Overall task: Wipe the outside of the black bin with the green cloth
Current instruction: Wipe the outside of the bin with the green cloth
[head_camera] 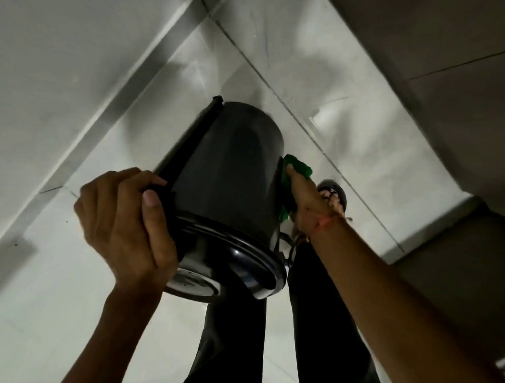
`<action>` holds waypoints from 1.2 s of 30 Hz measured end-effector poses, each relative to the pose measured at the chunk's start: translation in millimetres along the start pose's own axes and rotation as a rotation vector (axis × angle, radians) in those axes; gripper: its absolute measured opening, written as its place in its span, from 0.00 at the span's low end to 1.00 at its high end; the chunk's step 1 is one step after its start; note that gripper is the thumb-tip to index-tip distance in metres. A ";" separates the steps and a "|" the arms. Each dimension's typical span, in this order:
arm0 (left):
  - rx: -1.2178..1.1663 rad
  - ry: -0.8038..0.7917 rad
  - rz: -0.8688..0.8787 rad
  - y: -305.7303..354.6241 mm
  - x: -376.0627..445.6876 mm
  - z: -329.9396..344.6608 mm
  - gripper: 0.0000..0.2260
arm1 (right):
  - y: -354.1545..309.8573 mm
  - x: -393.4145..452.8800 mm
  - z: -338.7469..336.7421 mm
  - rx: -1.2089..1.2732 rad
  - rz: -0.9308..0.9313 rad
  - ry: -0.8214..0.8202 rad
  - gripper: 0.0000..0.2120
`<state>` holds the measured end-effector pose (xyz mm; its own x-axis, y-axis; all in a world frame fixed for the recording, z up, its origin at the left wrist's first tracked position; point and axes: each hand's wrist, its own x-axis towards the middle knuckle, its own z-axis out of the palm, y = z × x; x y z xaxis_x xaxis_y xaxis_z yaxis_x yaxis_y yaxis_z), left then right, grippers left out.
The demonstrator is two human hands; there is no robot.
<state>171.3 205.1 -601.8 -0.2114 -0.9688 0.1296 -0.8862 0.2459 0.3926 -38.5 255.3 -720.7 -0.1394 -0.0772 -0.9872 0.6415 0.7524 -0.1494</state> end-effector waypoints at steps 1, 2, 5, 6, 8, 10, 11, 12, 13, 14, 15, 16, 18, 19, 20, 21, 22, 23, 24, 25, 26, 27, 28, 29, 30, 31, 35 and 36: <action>-0.003 -0.012 0.037 3.0 -3.3 0.1 0.17 | 7.1 -17.9 -8.0 -0.070 -0.129 0.046 0.15; -0.008 -0.025 0.097 6.2 -7.3 0.6 0.17 | 12.9 -37.7 -14.1 -0.142 -0.269 0.076 0.09; -0.030 -0.063 0.343 16.1 -24.8 2.5 0.16 | 32.2 -84.2 -12.1 -0.328 -0.584 0.062 0.10; -0.047 -0.069 0.410 18.8 -33.5 2.8 0.16 | 40.0 -88.6 -7.9 -0.411 -0.666 0.055 0.11; -0.088 -0.075 0.474 20.9 -51.7 1.2 0.15 | 44.9 -76.3 -0.9 -0.514 -0.775 0.069 0.16; -0.144 -0.081 0.416 22.6 -65.1 -2.7 0.20 | 30.2 -48.9 5.5 -0.486 -0.695 0.195 0.21; -0.194 -0.089 0.370 24.6 -68.6 -4.4 0.21 | 17.6 -35.7 6.0 -0.446 -0.623 0.258 0.22; -0.253 -0.097 0.326 28.5 -70.2 -4.6 0.22 | 4.3 -24.0 5.6 -0.384 -0.573 0.307 0.22; -0.309 -0.103 0.289 33.8 -70.9 -3.1 0.22 | -6.9 -15.1 5.1 -0.335 -0.560 0.346 0.21; -0.348 -0.104 0.266 39.9 -72.1 -0.9 0.21 | -15.0 -10.8 5.6 -0.326 -0.569 0.374 0.20; -0.370 -0.101 0.256 46.0 -73.1 1.7 0.18 | -19.1 -11.6 7.0 -0.342 -0.598 0.376 0.19; -0.373 -0.098 0.258 50.9 -74.7 3.8 0.14 | -19.7 -18.7 9.9 -0.373 -0.646 0.337 0.19; -0.352 -0.096 0.242 56.9 -77.2 5.2 0.10 | -12.1 -41.6 12.6 -0.474 -0.777 0.151 0.19; -0.339 -0.084 0.212 57.5 -77.5 5.3 0.11 | -5.1 -56.0 10.4 -0.527 -0.831 0.058 0.20; -0.325 -0.055 0.170 57.0 -76.0 4.8 0.12 | 3.2 -70.9 5.2 -0.567 -0.871 -0.018 0.21; -0.310 -0.015 0.131 56.3 -73.6 4.7 0.14 | 13.3 -86.0 -1.0 -0.588 -0.898 -0.087 0.22; -0.297 0.022 0.099 56.8 -71.5 5.0 0.15 | 23.6 -99.8 -7.5 -0.598 -0.919 -0.150 0.23; -0.286 0.045 0.080 56.6 -70.0 5.4 0.16 | 32.5 -109.8 -13.6 -0.606 -0.934 -0.191 0.24; -0.279 0.051 0.077 55.4 -70.0 5.6 0.17 | 38.1 -112.6 -19.7 -0.628 -0.941 -0.202 0.24; -0.274 0.040 0.088 53.3 -71.5 4.8 0.18 | 38.7 -107.9 -24.3 -0.656 -0.934 -0.191 0.22; -0.276 0.020 0.102 51.3 -74.4 3.6 0.18 | 33.7 -96.3 -27.7 -0.689 -0.914 -0.143 0.22; -0.284 -0.007 0.107 48.3 -77.8 1.1 0.18 | 25.1 -82.2 -28.1 -0.717 -0.869 -0.067 0.22; -0.297 -0.028 0.103 45.4 -79.9 -1.5 0.18 | 13.2 -66.9 -27.0 -0.727 -0.793 0.008 0.23; -0.312 -0.040 0.097 44.0 -80.1 -2.7 0.18 | -1.5 -52.7 -25.6 -0.712 -0.710 0.061 0.25; -0.323 -0.043 0.098 43.8 -78.9 -3.2 0.18 | -14.8 -41.9 -23.2 -0.696 -0.655 0.087 0.25; -0.330 -0.037 0.099 45.3 -76.2 -2.3 0.18 | -24.5 -34.5 -21.4 -0.695 -0.639 0.086 0.24; -0.378 -0.009 0.107 50.7 -62.2 5.2 0.18 | -19.8 -60.4 -22.4 -0.905 -0.845 -0.127 0.21; -0.382 -0.016 0.129 51.3 -62.1 5.5 0.19 | -11.9 -72.9 -28.0 -0.978 -0.929 -0.190 0.21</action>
<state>136.7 277.7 -594.7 -0.3200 -0.9288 0.1867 -0.6359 0.3566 0.6844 -57.2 270.3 -645.4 -0.0672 -0.8328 -0.5495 -0.4343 0.5203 -0.7353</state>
